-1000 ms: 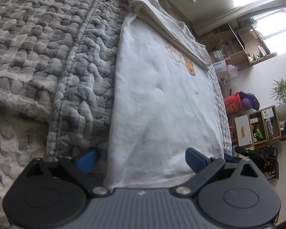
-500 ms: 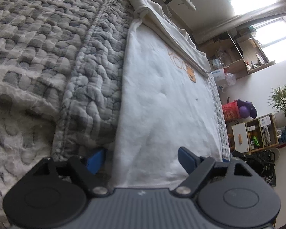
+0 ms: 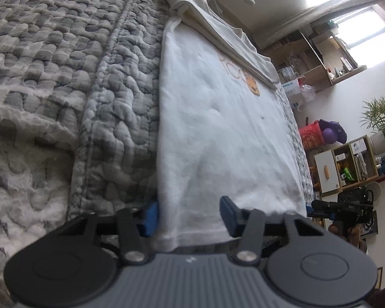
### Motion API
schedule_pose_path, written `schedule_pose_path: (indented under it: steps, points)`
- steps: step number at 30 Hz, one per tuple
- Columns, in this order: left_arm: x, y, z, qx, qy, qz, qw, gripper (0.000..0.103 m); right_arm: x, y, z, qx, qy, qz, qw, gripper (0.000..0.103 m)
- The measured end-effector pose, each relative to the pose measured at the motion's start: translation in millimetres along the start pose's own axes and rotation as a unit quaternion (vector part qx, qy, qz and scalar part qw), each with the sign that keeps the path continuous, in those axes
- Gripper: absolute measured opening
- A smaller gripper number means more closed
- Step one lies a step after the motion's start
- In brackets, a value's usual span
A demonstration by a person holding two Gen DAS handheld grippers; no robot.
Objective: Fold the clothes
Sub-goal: 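Grasp the unfolded shirt side edge with both tools, then lift the side edge with both tools and fold it over the shirt body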
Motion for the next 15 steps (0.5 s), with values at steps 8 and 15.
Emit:
schedule_pose_path:
  steps: [8,15]
  points:
    - [5.5,3.1,-2.0,-0.009,-0.012,0.001,0.9999,0.019,1.3,-6.6,6.8,-0.032,0.002,0.017,0.999,0.019]
    - [5.2,11.1,0.2,0.032,0.024,-0.022,0.9989,0.009,-6.1,2.1,22.1,-0.062,0.014,-0.012,0.998,0.012]
Point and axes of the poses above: each gripper's, at about its wrist camera, not at the fingertips, and y roughly against the way its jaws point, z to its left, x to its underside, the point moved 6 cm from there along -y, roughly the way its jaws point, and after that the axes turned 3 degrees about x, right-handed, at the moved point
